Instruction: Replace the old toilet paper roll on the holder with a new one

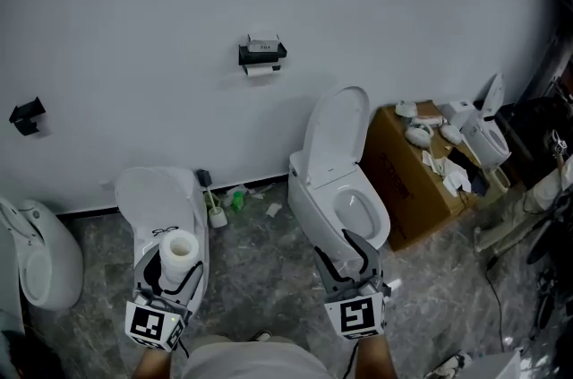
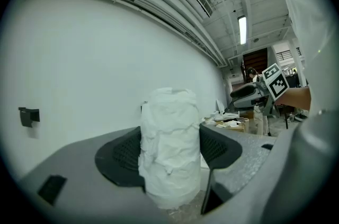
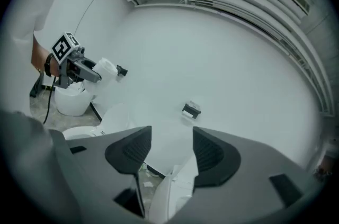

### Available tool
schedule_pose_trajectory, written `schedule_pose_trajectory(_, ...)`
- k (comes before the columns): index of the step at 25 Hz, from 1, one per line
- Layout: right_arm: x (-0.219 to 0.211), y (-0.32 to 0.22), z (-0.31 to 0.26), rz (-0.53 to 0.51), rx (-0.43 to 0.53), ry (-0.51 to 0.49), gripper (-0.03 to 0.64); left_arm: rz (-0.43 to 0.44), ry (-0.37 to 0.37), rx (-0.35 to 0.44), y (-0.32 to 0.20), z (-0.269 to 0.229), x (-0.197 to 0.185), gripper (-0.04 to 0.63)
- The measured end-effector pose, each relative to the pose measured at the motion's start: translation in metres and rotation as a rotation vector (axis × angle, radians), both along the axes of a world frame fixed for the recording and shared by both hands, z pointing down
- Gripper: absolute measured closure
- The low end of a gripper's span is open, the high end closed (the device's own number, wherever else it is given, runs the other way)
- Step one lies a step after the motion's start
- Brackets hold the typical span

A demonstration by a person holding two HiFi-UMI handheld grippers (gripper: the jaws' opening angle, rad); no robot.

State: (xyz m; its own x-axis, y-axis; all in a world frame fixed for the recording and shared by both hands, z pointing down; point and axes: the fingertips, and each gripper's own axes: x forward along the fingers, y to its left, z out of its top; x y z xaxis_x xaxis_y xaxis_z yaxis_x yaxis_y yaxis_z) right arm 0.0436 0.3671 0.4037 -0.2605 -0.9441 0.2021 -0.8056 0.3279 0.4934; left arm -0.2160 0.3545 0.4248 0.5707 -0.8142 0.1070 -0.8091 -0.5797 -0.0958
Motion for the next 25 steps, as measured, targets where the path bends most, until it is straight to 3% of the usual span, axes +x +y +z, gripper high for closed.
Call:
schedule_pose_trajectory(2, 0.006, -0.002, 0.001, -0.003, 0.016, 0.034, 0.338, 0.002, -0.006, 0.0, 0.001, 0.002, 0.006, 0.284)
schedule_pose_trajectory(6, 0.016, -0.005, 0.004, 0.021, 0.02, 0.064, 0.262, 0.006, -0.01, -0.001, -0.001, 0.004, 0.017, 0.284)
schedule_pose_trajectory(17, 0.024, -0.018, 0.022, 0.027, -0.028, 0.132, 0.261, 0.027, -0.012, 0.006, -0.026, 0.003, 0.035, 0.284)
schedule_pose_trajectory(25, 0.027, -0.072, 0.043, 0.022, -0.079, 0.152, 0.261, 0.048, 0.031, -0.041, -0.092, 0.034, 0.044, 0.284)
